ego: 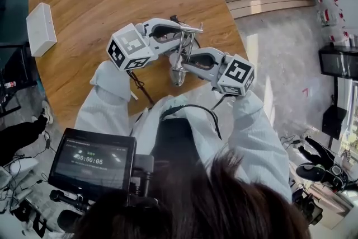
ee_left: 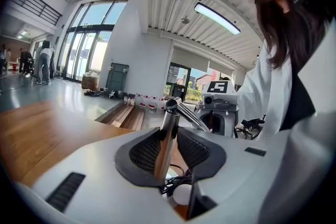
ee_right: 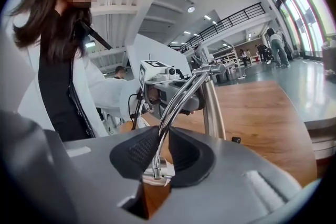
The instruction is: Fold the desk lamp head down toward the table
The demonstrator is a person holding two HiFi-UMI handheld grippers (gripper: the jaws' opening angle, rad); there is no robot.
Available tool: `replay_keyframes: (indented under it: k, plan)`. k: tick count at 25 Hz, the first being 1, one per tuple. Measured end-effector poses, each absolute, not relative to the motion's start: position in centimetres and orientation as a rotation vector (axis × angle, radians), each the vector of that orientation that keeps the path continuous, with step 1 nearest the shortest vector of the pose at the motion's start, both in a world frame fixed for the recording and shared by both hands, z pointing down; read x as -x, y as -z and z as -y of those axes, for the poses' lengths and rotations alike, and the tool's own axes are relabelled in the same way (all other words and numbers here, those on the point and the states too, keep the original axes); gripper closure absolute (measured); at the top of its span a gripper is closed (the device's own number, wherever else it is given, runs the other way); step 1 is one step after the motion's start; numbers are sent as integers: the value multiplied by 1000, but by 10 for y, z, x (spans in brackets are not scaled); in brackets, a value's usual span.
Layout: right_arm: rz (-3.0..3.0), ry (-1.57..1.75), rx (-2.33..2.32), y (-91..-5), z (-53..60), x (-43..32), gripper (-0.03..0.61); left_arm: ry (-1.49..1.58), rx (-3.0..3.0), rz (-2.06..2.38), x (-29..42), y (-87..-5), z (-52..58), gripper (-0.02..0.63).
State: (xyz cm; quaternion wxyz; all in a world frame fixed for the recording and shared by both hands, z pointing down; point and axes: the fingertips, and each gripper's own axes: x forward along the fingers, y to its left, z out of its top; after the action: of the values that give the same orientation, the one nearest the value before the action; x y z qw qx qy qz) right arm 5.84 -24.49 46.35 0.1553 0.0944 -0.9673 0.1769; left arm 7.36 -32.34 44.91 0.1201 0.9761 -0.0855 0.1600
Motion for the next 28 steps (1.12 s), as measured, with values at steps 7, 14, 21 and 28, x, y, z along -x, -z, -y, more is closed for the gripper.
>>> replay_keyframes:
  k: [7, 14, 21, 28]
  plan:
    - [2776, -518, -239, -467, 247, -56, 518, -427, -2819, 233, -72, -450, 325, 509]
    - [2693, -615, -416, -479, 261, -62, 499, -360, -2696, 447, -46, -471, 332, 509]
    - [2741, -626, -685, -455, 255, -83, 500, -257, -2725, 772, -19, -438, 324, 509]
    - [2847, -427, -867, -384, 249, -70, 502, -138, -2782, 1120, -23, -363, 298, 511]
